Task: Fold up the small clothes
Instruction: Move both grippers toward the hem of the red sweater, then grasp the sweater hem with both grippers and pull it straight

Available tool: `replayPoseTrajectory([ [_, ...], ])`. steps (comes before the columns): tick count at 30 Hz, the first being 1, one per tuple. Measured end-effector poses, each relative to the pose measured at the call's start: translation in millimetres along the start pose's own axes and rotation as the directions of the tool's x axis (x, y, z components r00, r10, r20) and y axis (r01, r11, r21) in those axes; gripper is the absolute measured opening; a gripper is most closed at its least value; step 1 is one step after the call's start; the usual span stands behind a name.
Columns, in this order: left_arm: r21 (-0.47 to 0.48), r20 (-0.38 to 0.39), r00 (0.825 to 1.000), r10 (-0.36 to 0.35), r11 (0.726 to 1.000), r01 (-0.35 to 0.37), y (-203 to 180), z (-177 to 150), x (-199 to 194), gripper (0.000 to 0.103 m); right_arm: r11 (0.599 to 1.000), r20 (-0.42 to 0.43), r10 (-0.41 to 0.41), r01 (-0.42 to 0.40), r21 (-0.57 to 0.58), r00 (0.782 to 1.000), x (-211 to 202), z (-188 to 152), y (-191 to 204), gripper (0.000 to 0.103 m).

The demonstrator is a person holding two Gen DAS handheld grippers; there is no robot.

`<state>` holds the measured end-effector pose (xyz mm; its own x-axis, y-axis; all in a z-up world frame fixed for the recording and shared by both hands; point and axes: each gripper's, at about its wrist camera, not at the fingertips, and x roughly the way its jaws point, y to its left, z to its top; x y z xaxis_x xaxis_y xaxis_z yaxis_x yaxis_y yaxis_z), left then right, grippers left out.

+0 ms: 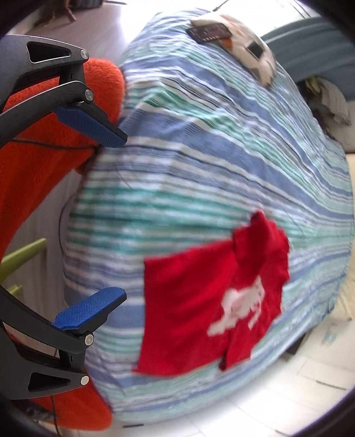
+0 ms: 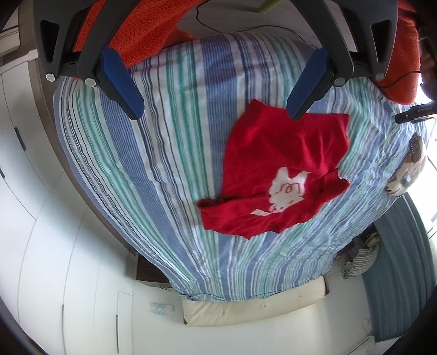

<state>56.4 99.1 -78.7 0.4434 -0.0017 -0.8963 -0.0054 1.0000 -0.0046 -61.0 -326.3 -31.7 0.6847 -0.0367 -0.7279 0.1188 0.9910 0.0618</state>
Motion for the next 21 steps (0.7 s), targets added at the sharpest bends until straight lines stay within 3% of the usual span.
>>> replayPoseTrajectory([
  [3,0.012,0.005,1.000,-0.010,1.000,0.010,-5.2,-4.0,12.2,0.102,1.000,-0.028,0.027,-0.027,0.008,0.999,15.4,-7.9,-5.5,0.103],
  [7,-0.002,0.027,0.989,-0.146,0.989,0.146,-19.6,6.6,40.7,0.102,0.979,-0.123,0.186,-0.172,0.113,0.975,65.3,-17.0,-9.6,0.103],
  [11,-0.044,0.002,0.988,-0.156,0.987,0.156,-29.8,21.3,87.6,0.101,0.884,-0.131,0.400,-0.345,0.315,0.907,120.5,-25.1,-17.3,0.103],
  [14,-0.071,0.001,0.973,-0.232,0.970,0.232,-33.4,20.1,109.5,0.099,0.784,-0.093,0.526,-0.440,0.439,0.845,158.0,-34.9,-20.3,0.102],
  [15,-0.073,0.006,0.963,-0.269,0.961,0.268,-35.0,18.9,113.1,0.095,0.760,-0.097,0.553,-0.454,0.465,0.827,171.3,-38.4,-19.2,0.097],
  [16,-0.071,0.008,0.953,-0.304,0.950,0.304,-37.0,16.5,116.7,0.088,0.727,-0.101,0.597,-0.484,0.488,0.796,185.2,-41.3,-14.9,0.088],
  [18,-0.070,-0.044,0.928,-0.369,0.928,0.365,-42.4,12.7,129.8,0.042,0.654,-0.116,0.695,-0.556,0.514,0.710,210.2,-46.7,-0.8,0.076],
  [19,-0.077,-0.072,0.921,-0.383,0.923,0.378,-43.0,12.1,135.7,0.029,0.637,-0.125,0.717,-0.572,0.518,0.686,218.2,-47.7,4.1,0.064],
  [20,-0.093,-0.086,0.919,-0.384,0.922,0.376,-40.1,9.0,138.5,0.011,0.643,-0.136,0.716,-0.571,0.511,0.685,222.4,-48.1,8.7,0.054],
  [21,-0.107,-0.081,0.914,-0.398,0.915,0.389,-36.1,7.5,137.0,0.008,0.666,-0.153,0.697,-0.554,0.499,0.700,222.7,-48.1,10.8,0.022],
])
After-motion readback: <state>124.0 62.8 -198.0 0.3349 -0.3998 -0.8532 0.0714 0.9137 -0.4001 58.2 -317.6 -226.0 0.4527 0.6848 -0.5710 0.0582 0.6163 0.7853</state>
